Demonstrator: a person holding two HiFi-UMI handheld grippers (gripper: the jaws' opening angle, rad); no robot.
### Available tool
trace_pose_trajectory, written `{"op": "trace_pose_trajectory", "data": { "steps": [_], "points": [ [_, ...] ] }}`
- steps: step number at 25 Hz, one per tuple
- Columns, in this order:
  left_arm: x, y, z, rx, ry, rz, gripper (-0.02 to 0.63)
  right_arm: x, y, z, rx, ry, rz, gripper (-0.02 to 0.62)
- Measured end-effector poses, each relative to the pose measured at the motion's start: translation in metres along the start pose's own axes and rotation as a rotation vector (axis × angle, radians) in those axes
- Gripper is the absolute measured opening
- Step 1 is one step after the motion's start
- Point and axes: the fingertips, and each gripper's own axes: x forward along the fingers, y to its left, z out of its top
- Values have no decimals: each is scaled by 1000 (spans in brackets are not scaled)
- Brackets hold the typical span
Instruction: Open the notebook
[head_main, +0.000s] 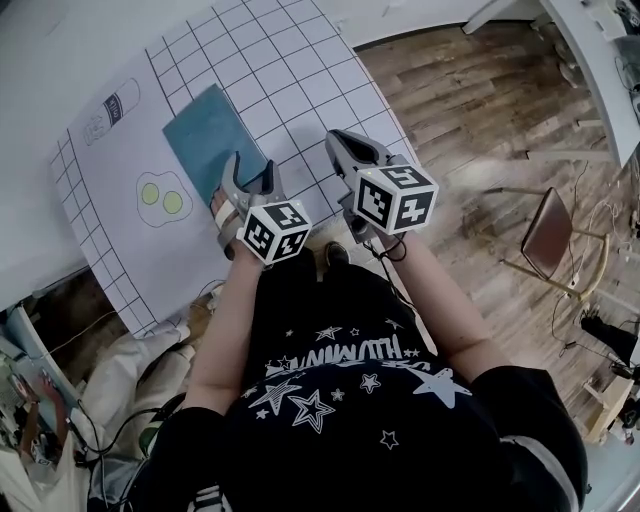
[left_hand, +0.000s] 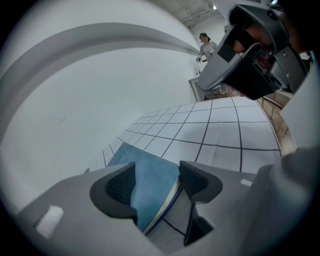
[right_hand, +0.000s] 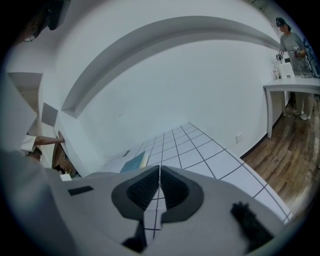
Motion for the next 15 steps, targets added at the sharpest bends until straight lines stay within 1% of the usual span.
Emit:
{"op": "trace_pose_trajectory", "data": {
  "steps": [2, 4, 8, 9, 13, 15],
  "points": [
    [2, -2, -1, -3, 21, 1, 276, -3, -1, 2, 0, -4, 5, 17],
    [2, -5, -2, -9, 49, 0, 238, -7, -2, 3, 0, -9, 9, 17],
    [2, -10, -5, 19, 98, 15, 115, -13, -5, 7, -1, -16, 27, 17],
    [2, -10, -6, 16, 104, 16, 101, -14, -6, 8, -3, -17, 34, 17],
    [-2, -6, -4, -47, 119, 3, 66, -18, -5, 9, -15, -11, 65, 17],
    [-7, 0, 1, -85, 118, 10, 57, -17, -2, 7, -18, 2, 88, 17]
  ]
}}
